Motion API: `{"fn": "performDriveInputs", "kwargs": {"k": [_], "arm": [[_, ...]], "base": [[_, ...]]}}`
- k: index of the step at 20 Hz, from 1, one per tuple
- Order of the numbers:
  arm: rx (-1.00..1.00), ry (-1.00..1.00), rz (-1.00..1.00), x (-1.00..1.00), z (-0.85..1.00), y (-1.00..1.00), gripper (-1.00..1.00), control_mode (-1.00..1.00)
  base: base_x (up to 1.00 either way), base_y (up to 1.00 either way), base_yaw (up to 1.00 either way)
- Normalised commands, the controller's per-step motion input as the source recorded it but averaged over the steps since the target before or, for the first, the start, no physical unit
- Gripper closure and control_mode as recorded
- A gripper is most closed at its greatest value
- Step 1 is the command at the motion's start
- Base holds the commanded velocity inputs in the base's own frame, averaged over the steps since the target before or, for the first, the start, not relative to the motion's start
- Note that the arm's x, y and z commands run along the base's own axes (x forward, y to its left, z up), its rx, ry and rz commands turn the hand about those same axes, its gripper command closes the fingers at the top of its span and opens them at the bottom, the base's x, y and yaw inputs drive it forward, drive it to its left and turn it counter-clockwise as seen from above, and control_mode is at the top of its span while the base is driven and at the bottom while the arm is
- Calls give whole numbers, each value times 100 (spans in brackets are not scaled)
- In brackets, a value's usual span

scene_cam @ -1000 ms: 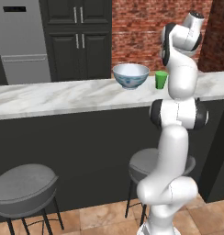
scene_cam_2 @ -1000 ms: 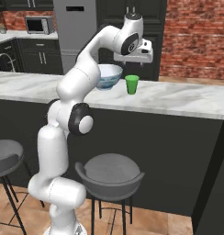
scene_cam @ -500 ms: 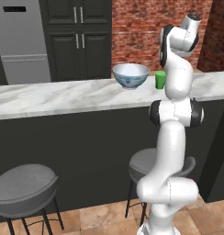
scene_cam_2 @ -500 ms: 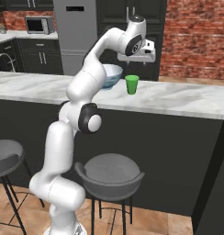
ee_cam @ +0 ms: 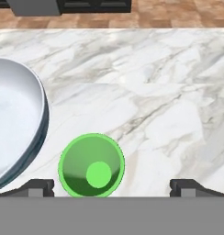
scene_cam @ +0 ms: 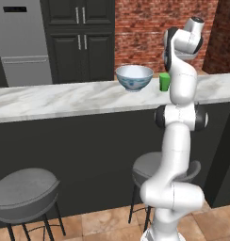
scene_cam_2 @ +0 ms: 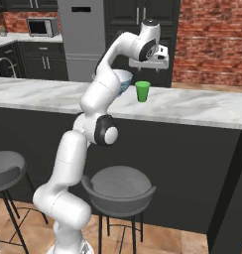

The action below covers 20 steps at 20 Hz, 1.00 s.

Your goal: Place the cup inside the bowl on the dining table and move the bowl to any counter.

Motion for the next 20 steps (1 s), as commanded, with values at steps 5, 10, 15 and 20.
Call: {"fn": "performDriveInputs", "kwargs": {"k": [5,10,15,20], "arm": [[0,0,0,10,-14,0,-100,-100],[0,1,0,10,-8,0,-100,-100],[0,2,0,8,-4,0,-100,-100],[0,5,0,0,-8,-2,-100,-100]], "base": [[0,0,0],[0,0,0],[0,0,0],[0,0,0]]}}
